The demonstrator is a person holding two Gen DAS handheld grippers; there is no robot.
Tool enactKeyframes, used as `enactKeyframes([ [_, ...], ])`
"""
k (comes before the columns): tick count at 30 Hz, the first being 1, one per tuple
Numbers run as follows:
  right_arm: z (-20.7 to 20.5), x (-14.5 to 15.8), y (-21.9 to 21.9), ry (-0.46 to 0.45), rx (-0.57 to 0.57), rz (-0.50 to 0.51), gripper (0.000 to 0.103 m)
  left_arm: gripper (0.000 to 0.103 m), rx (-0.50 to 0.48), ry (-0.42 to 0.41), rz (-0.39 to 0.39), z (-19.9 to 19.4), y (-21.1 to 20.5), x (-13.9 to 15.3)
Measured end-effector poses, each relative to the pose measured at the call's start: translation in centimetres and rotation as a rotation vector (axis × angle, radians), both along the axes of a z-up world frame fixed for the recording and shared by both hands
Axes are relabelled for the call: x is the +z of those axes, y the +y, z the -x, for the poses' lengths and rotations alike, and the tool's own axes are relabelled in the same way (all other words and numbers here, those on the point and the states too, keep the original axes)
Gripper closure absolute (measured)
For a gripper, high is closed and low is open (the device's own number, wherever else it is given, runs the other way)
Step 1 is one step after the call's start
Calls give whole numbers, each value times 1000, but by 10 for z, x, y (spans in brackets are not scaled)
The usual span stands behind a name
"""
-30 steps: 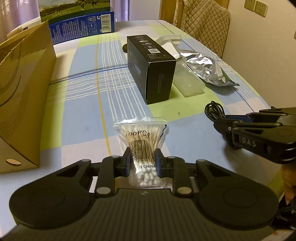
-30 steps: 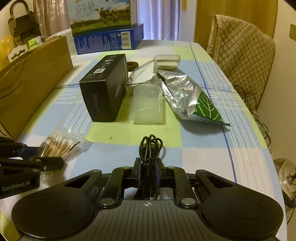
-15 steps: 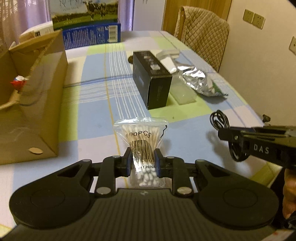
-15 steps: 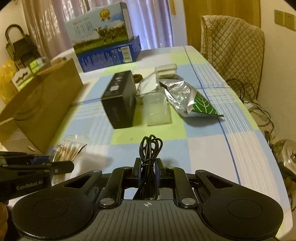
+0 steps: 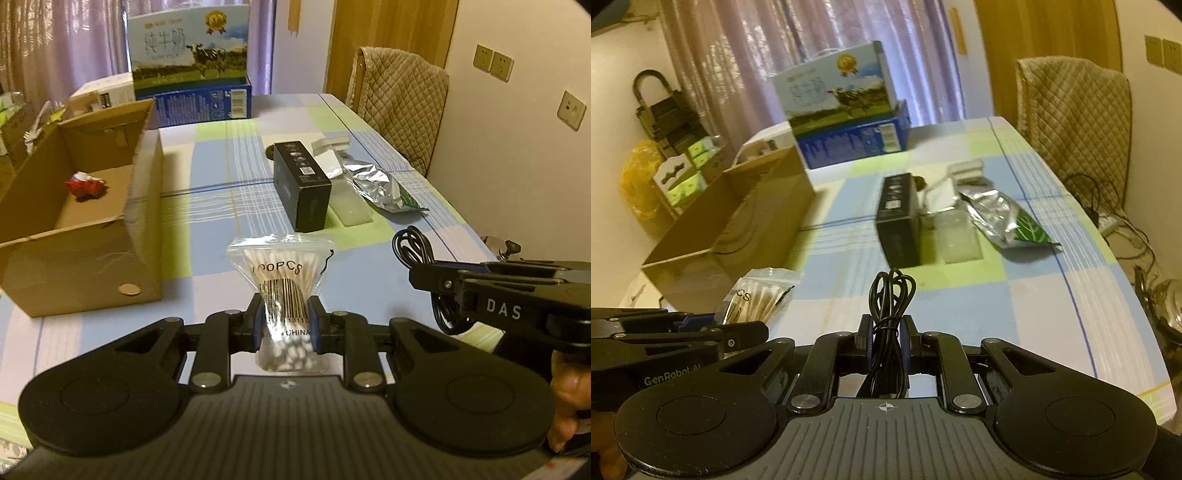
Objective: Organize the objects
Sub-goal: 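Carry the cotton swab bag and black cable over the cardboard box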
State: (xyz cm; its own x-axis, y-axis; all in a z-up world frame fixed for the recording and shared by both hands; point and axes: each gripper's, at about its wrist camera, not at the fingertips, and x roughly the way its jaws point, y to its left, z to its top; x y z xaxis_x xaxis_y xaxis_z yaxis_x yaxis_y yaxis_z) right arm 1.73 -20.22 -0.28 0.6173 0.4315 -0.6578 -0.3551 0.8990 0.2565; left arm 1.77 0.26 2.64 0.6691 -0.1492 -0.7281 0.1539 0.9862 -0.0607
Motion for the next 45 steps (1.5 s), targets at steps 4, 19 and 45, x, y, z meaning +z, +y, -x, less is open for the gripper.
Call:
enactKeyframes([
  [4,8,9,9,-25,23,-9,92,83,13,-18,-3,14,8,10],
  [19,22,21,34,-56,86,-9,92,83,44,-54,0,36,30,31],
  [45,-28,50,145,-115,274,-35,92,83,175,-102,-71,3,149,66],
])
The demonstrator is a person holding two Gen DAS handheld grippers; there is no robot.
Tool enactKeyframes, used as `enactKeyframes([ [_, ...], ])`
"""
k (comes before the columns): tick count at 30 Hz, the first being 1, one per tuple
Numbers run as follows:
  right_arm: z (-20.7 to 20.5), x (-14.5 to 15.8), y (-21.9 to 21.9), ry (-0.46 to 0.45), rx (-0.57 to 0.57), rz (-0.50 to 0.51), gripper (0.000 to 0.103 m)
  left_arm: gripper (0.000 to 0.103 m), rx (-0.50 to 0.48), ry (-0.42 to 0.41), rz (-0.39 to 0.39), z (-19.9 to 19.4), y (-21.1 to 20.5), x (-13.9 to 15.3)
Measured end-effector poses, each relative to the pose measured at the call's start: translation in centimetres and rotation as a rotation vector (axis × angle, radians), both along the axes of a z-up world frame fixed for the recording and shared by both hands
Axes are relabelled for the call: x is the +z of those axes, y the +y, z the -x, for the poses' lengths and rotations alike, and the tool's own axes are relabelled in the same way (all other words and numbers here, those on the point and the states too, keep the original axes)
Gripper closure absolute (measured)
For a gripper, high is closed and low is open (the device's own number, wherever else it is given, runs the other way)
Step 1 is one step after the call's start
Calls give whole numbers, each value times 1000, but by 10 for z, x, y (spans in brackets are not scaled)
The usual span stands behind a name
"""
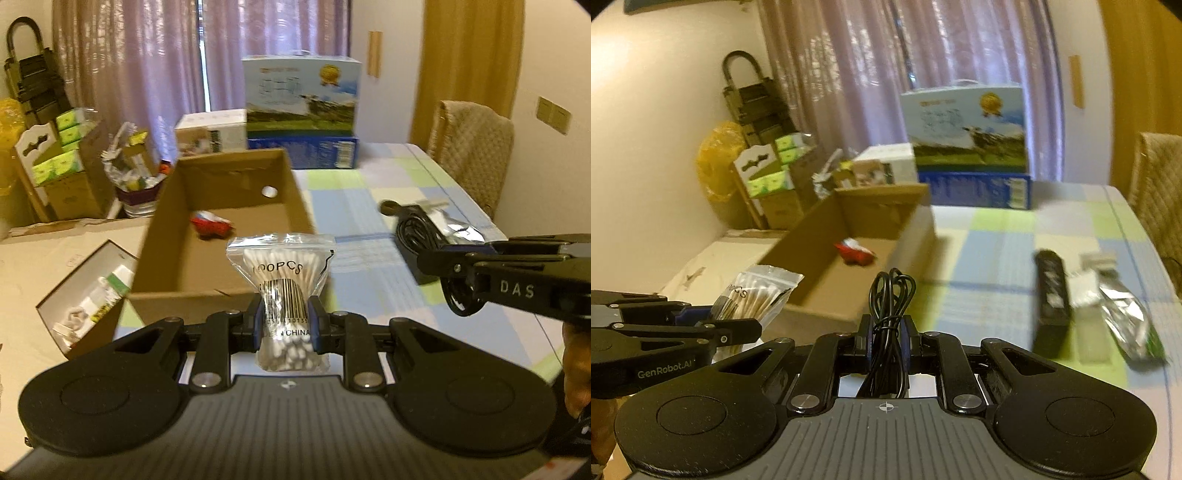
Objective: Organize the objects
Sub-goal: 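Carry the cotton swab bag and black cable over the cardboard box, then open the left tool to drop the swab bag while the right tool releases the cable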
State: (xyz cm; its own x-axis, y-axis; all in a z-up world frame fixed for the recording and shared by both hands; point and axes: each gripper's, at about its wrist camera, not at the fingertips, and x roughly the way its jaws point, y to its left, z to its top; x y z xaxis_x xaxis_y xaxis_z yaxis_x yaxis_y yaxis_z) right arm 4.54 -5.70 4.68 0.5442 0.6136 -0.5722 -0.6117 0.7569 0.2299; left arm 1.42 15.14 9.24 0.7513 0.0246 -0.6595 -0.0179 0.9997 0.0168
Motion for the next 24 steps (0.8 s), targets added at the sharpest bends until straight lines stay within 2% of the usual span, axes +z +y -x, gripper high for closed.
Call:
enactKeyframes([
  [11,-52,5,72,23,48,-17,92,83,33,11,-31,-44,61,6],
  [24,-84,-9,109,55,53,0,92,83,0,50,-28,-83,75,-14],
])
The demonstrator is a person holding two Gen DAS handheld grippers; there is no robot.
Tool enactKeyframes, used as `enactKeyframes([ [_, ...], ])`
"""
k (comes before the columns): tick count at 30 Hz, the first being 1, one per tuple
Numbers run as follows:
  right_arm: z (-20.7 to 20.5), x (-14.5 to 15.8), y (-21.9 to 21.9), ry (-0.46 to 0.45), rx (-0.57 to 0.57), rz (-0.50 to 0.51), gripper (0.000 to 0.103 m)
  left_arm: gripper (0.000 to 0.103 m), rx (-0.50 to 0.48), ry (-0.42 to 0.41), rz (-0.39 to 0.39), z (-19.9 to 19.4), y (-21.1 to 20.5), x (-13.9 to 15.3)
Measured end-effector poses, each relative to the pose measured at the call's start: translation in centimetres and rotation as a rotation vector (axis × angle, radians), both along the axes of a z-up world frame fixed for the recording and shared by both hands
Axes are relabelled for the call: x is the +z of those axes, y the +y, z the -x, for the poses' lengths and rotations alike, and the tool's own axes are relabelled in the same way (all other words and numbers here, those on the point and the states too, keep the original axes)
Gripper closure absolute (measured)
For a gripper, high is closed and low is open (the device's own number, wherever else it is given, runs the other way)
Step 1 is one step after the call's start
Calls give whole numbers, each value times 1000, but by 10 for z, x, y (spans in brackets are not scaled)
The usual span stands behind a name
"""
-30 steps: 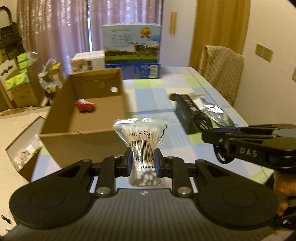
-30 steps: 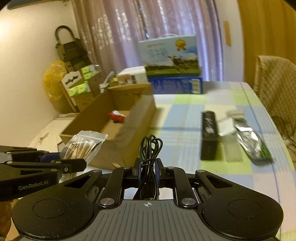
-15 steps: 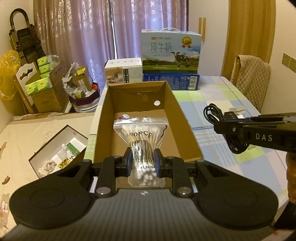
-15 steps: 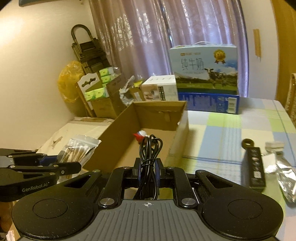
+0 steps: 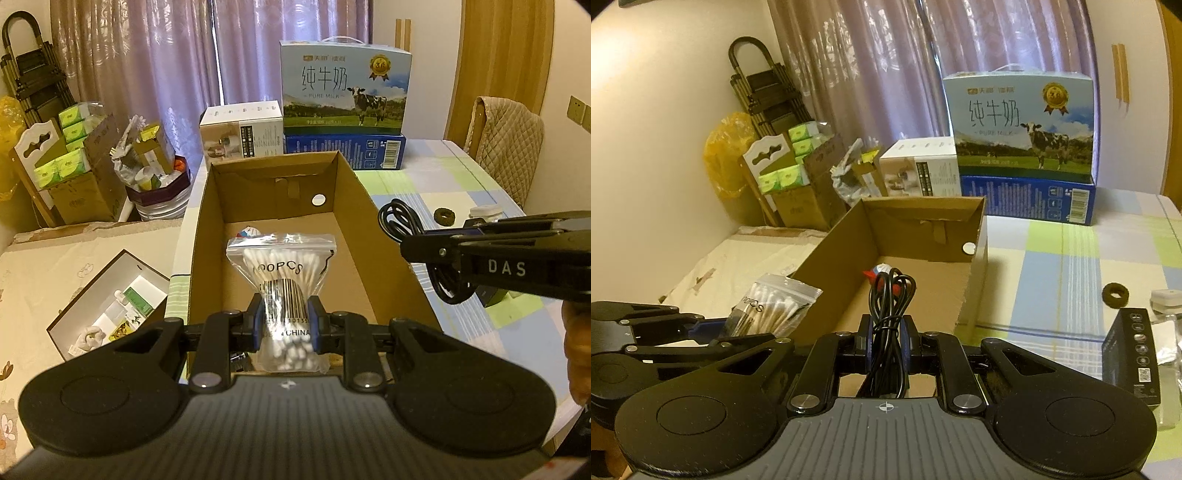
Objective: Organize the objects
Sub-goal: 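Open the left tool to drop the swab bag while the right tool releases the cable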
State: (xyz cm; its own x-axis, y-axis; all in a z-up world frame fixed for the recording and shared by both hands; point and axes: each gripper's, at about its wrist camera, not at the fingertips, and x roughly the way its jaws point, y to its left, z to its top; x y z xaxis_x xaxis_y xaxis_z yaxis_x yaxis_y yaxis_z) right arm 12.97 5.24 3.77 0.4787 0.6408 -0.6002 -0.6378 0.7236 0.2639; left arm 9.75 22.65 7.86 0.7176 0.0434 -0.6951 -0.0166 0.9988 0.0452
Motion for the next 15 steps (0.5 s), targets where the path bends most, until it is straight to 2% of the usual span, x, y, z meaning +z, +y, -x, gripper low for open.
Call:
enactKeyframes([
  [6,-10,-6,3,15,-12,-3,92,82,-10,9,-3,-14,3,-8],
  [11,-16,-9,2,22,-26,-7,92,72,7,-8,-11,-24,8,-10],
  [15,-19,-11,1,32,-31,-10,92,71,22,-9,-2,-25,13,-12],
])
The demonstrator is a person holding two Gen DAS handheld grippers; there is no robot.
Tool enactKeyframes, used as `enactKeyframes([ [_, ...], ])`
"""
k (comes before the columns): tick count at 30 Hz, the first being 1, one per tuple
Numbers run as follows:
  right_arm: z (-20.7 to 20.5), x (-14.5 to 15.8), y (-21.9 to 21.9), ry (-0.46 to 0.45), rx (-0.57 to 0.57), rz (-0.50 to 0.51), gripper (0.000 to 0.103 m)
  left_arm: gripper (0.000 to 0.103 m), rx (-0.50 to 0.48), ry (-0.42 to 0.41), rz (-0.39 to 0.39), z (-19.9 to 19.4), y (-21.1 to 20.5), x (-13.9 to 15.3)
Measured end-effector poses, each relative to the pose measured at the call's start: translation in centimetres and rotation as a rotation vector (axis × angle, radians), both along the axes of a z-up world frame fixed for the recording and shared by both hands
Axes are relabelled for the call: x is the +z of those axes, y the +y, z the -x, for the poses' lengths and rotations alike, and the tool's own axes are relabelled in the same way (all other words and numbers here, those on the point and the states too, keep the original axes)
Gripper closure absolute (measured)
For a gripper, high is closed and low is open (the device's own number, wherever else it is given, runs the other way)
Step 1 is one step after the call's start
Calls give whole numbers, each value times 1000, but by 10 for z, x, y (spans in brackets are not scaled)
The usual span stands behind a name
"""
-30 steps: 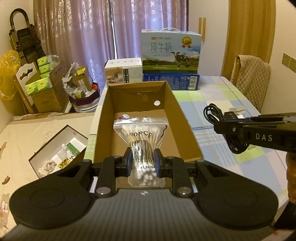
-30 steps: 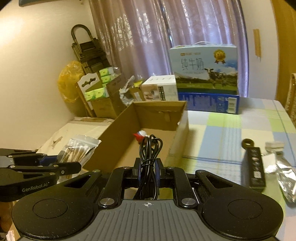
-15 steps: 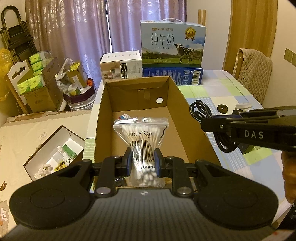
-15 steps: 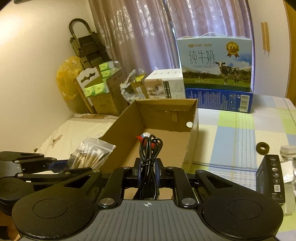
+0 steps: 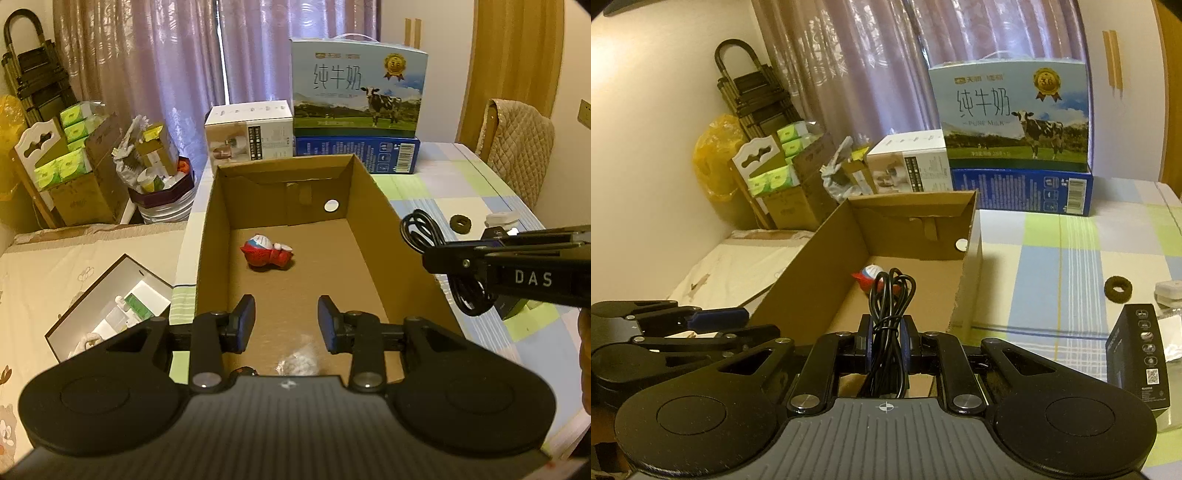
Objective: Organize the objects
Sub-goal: 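Open the left tool to drop the swab bag while the right tool releases the cable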
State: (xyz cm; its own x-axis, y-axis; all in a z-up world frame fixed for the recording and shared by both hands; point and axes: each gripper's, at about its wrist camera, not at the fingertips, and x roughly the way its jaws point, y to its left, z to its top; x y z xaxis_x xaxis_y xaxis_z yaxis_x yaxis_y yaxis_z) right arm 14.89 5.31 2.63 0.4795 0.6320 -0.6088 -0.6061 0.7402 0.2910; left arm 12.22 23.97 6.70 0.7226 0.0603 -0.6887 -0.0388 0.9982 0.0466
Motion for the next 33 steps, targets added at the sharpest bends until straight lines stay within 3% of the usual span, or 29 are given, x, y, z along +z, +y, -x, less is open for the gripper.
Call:
enactKeyframes([
  [13,-3,-7,7,43,17,-30,90,66,42,-2,28,12,11,-4],
  [15,-3,-4,8,36,16,-58,73,66,53,-6,32,14,14,-3],
  [16,-3,-1,7,26,15,-72,55,66,57,-7,32,15,15,-3],
  [17,-2,1,6,16,9,-84,47,65,57,-6,29,16,15,-2],
  [24,4,5,-18,29,-48,-104,46,57,64,-11,37,31,6,2],
  [27,15,2,-41,53,-91,-121,46,47,74,-22,53,42,-1,6],
  [33,40,0,-89,63,-134,-89,46,40,51,-32,64,62,-31,13],
])
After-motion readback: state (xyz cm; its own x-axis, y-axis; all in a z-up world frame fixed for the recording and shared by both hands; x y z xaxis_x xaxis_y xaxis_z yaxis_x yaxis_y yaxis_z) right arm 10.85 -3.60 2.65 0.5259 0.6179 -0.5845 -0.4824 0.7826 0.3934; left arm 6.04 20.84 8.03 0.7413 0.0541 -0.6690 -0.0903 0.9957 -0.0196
